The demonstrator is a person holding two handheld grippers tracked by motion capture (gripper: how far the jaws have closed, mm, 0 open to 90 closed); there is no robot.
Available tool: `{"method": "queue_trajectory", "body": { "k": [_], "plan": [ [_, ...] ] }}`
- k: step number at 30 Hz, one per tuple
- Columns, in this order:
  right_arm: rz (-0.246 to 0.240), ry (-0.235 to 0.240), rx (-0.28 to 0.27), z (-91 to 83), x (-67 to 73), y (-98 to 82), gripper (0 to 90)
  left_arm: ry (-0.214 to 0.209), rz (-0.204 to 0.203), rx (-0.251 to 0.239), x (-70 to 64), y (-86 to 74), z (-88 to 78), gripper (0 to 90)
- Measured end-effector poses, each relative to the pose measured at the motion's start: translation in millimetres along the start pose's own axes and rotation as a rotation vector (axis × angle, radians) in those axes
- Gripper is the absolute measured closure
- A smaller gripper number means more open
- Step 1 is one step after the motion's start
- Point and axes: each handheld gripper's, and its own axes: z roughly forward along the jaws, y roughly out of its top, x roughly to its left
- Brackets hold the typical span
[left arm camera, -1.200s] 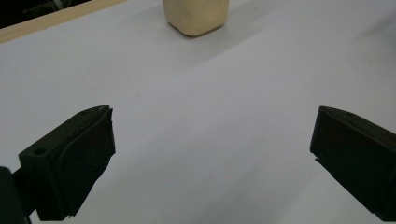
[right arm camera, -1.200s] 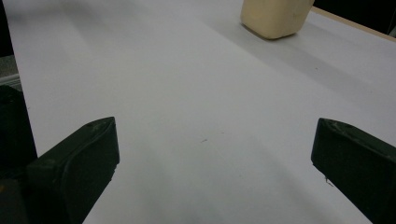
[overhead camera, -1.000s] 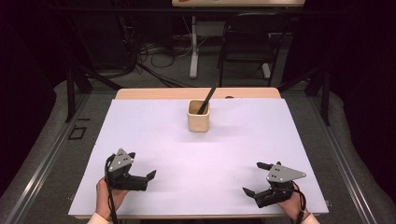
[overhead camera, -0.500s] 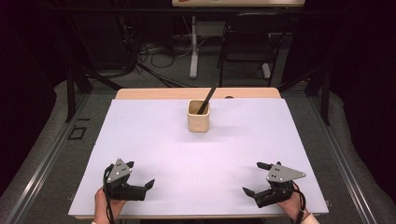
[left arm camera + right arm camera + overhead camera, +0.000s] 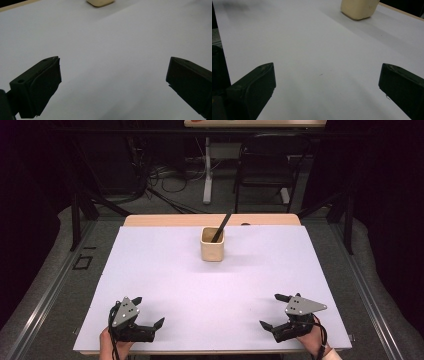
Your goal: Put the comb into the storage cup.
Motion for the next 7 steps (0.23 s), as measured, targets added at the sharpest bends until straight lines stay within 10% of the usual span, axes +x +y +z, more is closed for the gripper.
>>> {"method": "queue_trajectory", "body": {
  "k": [7],
  "plan": [
    [0.0,-0.001,-0.001,0.6,-0.2,-0.2,0.5,0.001,-0.01,0.003,3.8,-1.6,1.0,0.0]
  ]
}}
